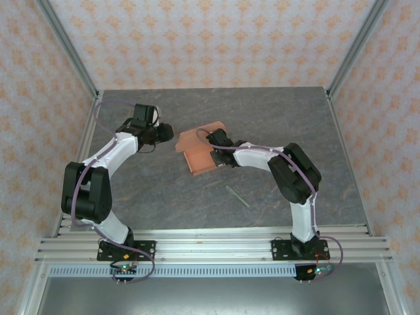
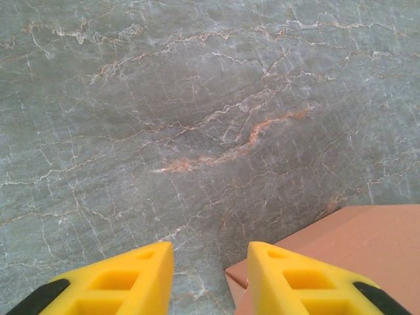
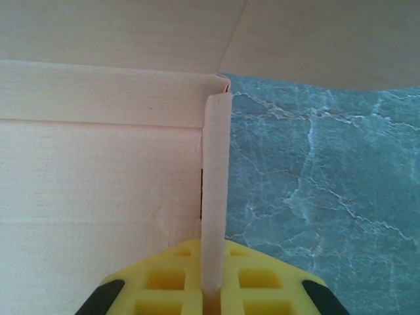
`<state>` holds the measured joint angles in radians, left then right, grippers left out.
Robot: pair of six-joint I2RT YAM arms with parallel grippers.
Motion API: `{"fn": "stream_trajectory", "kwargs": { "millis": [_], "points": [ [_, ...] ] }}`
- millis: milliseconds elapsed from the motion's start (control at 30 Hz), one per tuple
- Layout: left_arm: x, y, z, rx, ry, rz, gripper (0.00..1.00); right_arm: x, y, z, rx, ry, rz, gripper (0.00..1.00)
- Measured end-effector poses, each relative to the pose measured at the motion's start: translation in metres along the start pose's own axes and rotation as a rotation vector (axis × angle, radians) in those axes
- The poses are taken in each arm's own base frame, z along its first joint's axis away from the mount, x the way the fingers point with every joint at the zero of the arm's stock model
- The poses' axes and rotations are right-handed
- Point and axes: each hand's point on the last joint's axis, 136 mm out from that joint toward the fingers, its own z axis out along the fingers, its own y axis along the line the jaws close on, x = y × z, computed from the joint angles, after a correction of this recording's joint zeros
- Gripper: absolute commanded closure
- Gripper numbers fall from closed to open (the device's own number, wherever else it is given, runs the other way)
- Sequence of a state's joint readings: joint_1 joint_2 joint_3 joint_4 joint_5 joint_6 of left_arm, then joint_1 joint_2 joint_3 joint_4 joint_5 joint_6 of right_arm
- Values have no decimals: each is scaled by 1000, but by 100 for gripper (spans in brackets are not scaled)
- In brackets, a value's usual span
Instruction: Fold the paper box
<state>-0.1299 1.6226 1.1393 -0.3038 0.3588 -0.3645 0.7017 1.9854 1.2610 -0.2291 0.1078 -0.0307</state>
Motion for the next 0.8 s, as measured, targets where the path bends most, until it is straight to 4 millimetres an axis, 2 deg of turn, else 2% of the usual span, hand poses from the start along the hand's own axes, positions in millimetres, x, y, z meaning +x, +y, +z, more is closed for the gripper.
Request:
{"fn": "stream_trajectory", "kwargs": {
  "millis": [333,533,800],
  "points": [
    [8,2,-7,4,1,0,65,3,-14,1,42,23,84,83],
    [18,5,-7,1,16,-6,65,5,-20,0,46,31,153,68],
    [29,10,-6,-7,32,-10,62,-7,-15,-23,-23,-16,257,49]
  ]
}}
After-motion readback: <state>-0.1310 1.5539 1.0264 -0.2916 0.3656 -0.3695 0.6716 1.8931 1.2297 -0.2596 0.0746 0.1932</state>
